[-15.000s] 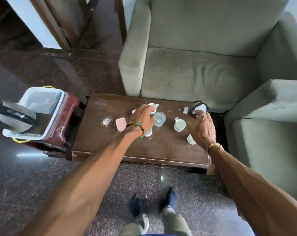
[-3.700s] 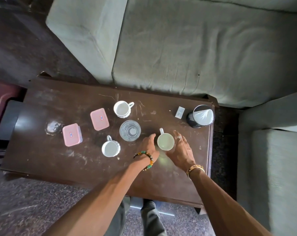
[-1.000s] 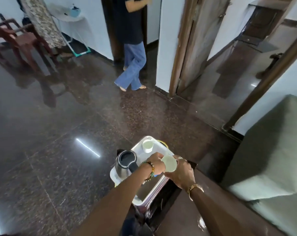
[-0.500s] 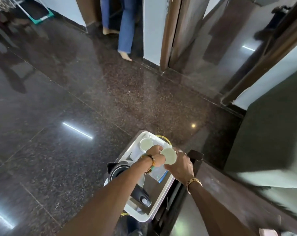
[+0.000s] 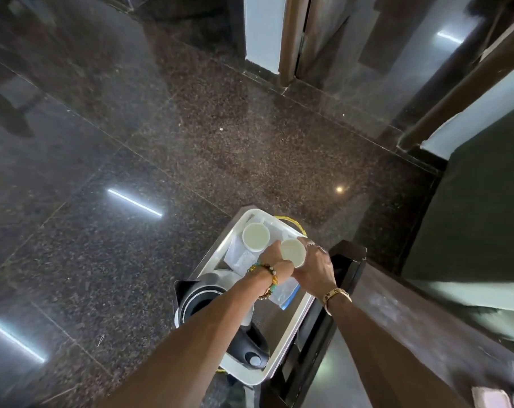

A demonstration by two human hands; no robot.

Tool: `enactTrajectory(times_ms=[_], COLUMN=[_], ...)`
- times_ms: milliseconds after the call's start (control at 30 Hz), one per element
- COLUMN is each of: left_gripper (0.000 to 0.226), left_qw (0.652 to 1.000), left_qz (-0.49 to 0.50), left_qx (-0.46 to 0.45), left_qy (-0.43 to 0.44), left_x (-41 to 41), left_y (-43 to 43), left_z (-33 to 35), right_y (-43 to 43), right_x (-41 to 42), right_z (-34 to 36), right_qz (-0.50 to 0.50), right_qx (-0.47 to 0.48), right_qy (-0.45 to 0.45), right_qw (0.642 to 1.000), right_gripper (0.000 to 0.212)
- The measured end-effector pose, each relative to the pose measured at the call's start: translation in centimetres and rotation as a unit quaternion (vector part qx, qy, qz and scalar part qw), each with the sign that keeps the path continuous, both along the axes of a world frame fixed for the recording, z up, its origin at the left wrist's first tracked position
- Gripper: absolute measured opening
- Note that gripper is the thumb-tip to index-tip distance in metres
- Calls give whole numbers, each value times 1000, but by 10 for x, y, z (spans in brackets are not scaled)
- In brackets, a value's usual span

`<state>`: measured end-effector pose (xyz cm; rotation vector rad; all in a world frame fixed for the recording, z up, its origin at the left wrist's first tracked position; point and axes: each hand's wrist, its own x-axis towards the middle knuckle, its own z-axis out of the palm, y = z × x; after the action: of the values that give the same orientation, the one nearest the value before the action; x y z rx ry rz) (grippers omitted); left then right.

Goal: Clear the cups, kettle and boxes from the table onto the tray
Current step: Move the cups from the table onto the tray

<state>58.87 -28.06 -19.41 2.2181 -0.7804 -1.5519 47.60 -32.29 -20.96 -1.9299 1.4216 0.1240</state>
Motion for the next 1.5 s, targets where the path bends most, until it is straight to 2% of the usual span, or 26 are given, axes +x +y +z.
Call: enactTrajectory(times_ms=[233,400,500,667,800,933,1067,1167,1300,1500], left_gripper=[63,72,70,69,63,45,53,51,15,32], left_qw=[999,999,999,999,999,998,998,994,986,975], left_qz=[31,36,40,40,31,12,-12,-29,-55,-105], left_qx=[-6,-20,-24,-16,-1,1,-6,-49,-113,-167], left_qy=[17,19,18,22,-21,-62,-69,-93,-113,-105], left_x=[5,5,5,3,0,-5,-20,-43,-85,-143], left_y=[0,0,-2,-1,1,9,24,37,59,83], left_z=[-8,-12,-13,-11,5,33,70,104,156,227], right_y=[-4,-8,-11,-9,6,22,35,47,63,85], right_x=[10,11,11,10,-3,-32,-67,-98,-139,-204], right_z=[-16,-24,-26,-23,-12,17,57,96,148,225], right_qz=[17,0,14,31,4,-17,-12,-5,17,104], right_qx=[21,35,28,36,39,20,0,-30,-90,-164], right_qy=[20,7,17,24,32,12,7,1,-6,8], right_qw=[999,999,999,999,999,1000,1000,1000,996,981], right_gripper=[60,63,64,82,93,88,82,84,83,70])
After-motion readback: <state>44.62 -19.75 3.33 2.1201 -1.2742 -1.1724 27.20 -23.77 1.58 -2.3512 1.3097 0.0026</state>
